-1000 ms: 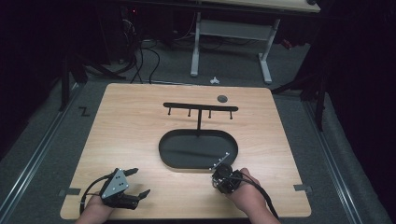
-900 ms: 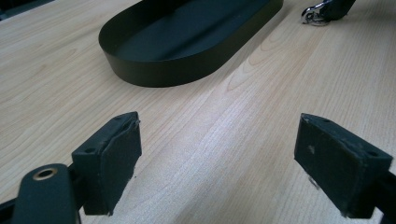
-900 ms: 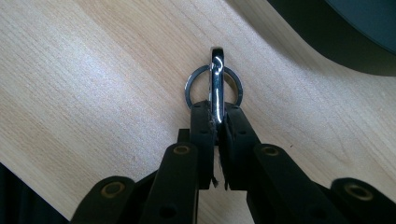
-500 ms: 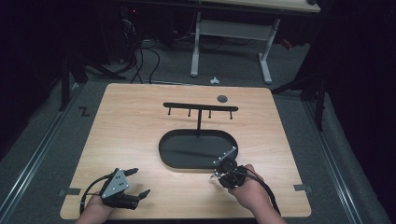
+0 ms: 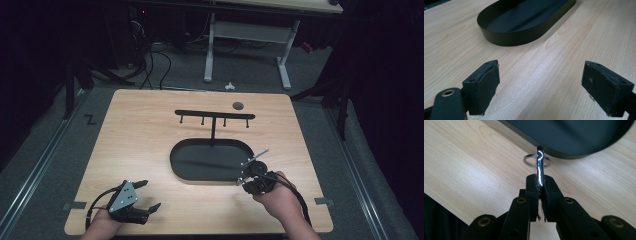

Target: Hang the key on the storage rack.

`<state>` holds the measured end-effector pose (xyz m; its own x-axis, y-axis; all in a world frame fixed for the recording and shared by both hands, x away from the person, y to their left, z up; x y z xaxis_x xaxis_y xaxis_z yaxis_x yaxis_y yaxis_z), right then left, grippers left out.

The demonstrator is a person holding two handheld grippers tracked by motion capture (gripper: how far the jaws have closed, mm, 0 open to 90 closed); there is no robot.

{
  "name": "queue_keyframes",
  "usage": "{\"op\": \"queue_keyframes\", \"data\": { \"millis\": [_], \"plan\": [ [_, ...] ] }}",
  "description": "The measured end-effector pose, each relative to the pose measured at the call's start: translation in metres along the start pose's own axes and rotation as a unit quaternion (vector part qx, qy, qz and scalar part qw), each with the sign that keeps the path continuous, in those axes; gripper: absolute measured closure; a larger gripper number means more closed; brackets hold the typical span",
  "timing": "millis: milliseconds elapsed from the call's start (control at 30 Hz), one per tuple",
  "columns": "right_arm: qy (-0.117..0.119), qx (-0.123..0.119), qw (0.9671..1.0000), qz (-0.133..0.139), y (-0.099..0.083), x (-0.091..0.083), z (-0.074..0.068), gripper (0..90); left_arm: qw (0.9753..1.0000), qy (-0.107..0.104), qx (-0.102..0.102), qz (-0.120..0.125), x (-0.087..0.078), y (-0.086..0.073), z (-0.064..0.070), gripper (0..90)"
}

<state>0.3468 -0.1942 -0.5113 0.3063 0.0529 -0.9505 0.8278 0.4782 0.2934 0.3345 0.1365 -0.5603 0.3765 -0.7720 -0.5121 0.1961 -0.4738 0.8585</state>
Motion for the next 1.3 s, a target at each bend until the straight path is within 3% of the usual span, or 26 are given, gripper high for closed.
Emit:
{"op": "queue_keyframes", "data": {
  "millis": [567, 1300],
  "plan": [
    [-0.021, 0.019, 0.9995, -0.012, 0.003, -0.018, 0.024, 84.5, 1.0000, -0.001, 0.000, 0.001, 0.000, 0.000, 0.000, 15.3],
    [-0.037, 0.042, 0.9981, 0.026, 0.032, -0.050, 0.045, 84.6, 1.0000, -0.002, 0.000, 0.001, 0.000, 0.000, 0.000, 15.3]
  ]
}}
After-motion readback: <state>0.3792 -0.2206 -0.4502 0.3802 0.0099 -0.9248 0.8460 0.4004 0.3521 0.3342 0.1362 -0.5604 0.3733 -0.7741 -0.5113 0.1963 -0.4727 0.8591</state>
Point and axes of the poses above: each handheld gripper's, and its own axes: x roughly forward along the jaws, y roughly out of its top, z roughly to its right, the point moved 8 cm from there along x, roughly forward along the jaws, and after that the axes turned 8 degrees about -y, right-handed, at the moved point
